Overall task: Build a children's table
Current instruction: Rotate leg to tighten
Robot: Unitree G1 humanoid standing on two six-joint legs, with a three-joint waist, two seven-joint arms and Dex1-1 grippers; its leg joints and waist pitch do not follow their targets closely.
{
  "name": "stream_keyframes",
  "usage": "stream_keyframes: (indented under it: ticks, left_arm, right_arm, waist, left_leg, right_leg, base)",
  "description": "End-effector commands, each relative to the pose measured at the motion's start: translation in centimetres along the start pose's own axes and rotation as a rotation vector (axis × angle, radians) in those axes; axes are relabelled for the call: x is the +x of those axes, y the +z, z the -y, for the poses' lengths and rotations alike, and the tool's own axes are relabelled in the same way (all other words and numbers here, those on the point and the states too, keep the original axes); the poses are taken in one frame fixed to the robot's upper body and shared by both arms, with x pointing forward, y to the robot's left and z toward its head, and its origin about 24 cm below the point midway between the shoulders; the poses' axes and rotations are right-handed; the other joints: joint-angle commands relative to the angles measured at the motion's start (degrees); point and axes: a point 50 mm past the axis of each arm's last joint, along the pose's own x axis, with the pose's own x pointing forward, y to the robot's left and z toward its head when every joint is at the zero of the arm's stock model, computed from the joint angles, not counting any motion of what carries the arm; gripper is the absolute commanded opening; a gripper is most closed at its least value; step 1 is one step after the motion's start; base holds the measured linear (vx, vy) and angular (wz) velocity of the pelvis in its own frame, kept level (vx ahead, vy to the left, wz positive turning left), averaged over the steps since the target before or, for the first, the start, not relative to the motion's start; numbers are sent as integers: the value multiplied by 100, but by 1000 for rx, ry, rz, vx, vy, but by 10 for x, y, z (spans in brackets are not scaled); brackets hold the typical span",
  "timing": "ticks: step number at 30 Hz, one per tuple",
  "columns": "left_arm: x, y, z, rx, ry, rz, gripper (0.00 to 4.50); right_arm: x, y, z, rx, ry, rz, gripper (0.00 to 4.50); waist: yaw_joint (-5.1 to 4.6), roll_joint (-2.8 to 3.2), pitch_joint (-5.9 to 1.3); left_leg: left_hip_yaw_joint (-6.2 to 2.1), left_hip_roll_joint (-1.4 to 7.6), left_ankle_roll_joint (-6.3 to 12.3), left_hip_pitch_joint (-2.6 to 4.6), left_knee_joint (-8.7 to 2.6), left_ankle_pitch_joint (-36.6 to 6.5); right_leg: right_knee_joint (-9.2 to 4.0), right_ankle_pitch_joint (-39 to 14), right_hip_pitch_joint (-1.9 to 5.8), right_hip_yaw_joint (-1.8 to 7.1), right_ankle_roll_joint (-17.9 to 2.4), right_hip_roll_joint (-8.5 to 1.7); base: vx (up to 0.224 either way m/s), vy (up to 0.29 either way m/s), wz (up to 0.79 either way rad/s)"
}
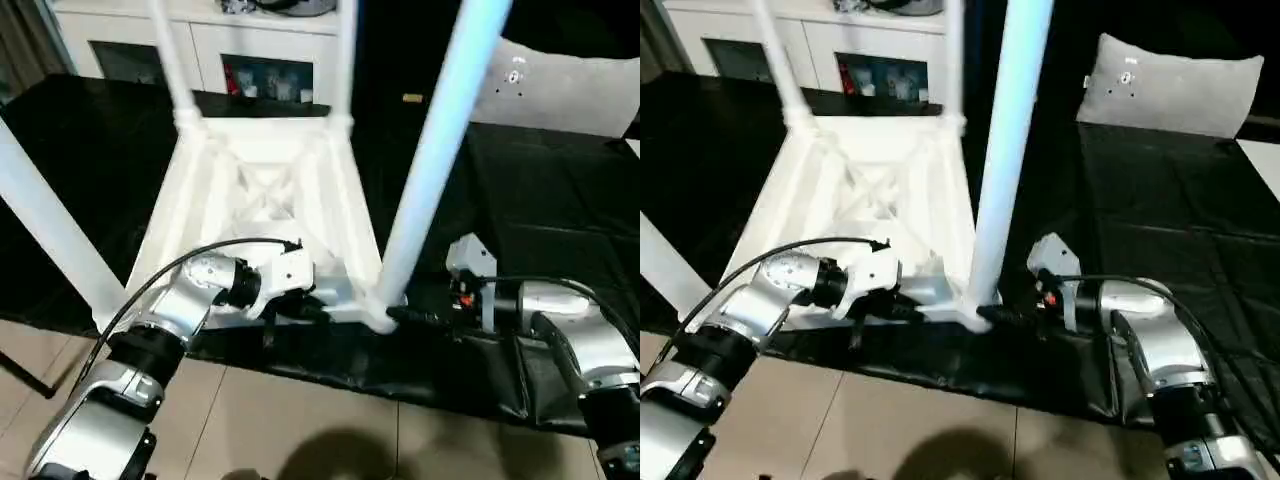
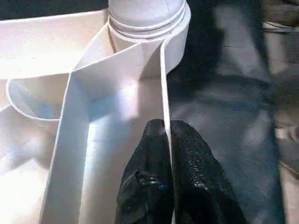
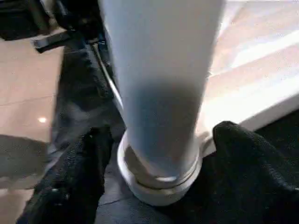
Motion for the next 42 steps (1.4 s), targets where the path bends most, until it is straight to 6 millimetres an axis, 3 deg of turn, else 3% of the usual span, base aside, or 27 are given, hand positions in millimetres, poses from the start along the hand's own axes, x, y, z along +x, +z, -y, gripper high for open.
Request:
stream_keyframes:
  ticks: [1,2,12,14,24,26,30,31,34,38,42]
  left_arm:
    - [7,7,7,70,-103,-4,0]
    - [6,7,8,79,-130,-8,0]
    - [2,6,10,100,-182,-17,0]
    - [1,6,10,101,-187,-19,0]
    - [6,10,5,24,-96,33,0]
    - [12,13,1,-12,-30,47,0]
    - [25,23,-6,-79,73,72,0]
    - [32,28,-8,-101,104,79,0]
    - [46,38,-14,-149,196,88,0]
    - [62,52,-26,-224,353,112,0]
    - [68,59,-33,-255,475,120,0]
  right_arm:
    - [-2,5,2,5,36,10,342]
    - [-2,5,1,11,65,8,311]
    - [-1,5,-3,42,154,15,251]
    - [0,5,-4,50,169,20,220]
    - [6,4,-14,130,150,93,194]
    - [13,4,-15,130,71,90,194]
    - [33,5,-13,163,-121,82,194]
    - [42,6,-8,184,-234,89,193]
    - [54,7,2,229,-428,83,193]
    - [66,10,13,293,-665,76,189]
    - [76,15,15,346,-758,112,189]
  waist:
    - [5,-62,-385]
    - [19,-72,-391]
    - [54,-77,-394]
    - [58,-75,-392]
    - [82,-78,-392]
    - [74,-79,-376]
    - [-14,-83,-333]
    - [-64,-89,-318]
    - [-213,-84,-335]
    - [-289,-60,-364]
    - [-279,-61,-406]
  left_leg:
    - [-24,233,483,-2,-361,-832]
    - [-25,232,490,3,-358,-796]
    - [-21,227,443,-4,-354,-768]
    - [-22,230,442,1,-357,-758]
    - [-21,234,422,5,-358,-725]
    - [-21,228,378,7,-367,-764]
    - [-47,183,161,23,-401,-1051]
    - [-61,160,108,1,-412,-1107]
    - [-78,126,39,8,-399,-1139]
    - [-73,103,124,-6,-374,-987]
    - [-54,129,273,-24,-363,-653]
  right_leg:
    - [-380,-1455,338,267,-1116,-461]
    - [-374,-1431,335,263,-1124,-455]
    - [-373,-1459,336,260,-1091,-457]
    - [-377,-1477,330,257,-1084,-457]
    - [-380,-1482,331,263,-1060,-458]
    - [-392,-1595,313,260,-1012,-450]
    - [-501,-2528,303,239,-696,-461]
    - [-539,-2841,306,221,-571,-463]
    - [-587,-3082,284,201,-411,-449]
    - [-572,-2745,293,212,-521,-432]
    - [-453,-1597,321,255,-828,-407]
  base:
    - [0,0,0]
    - [0,0,0]
    - [0,0,0]
    - [0,0,0]
    - [0,0,0]
    - [0,0,0]
    - [0,0,0]
    - [0,0,0]
    - [0,0,0]
    - [0,0,0]
    - [0,0,0]
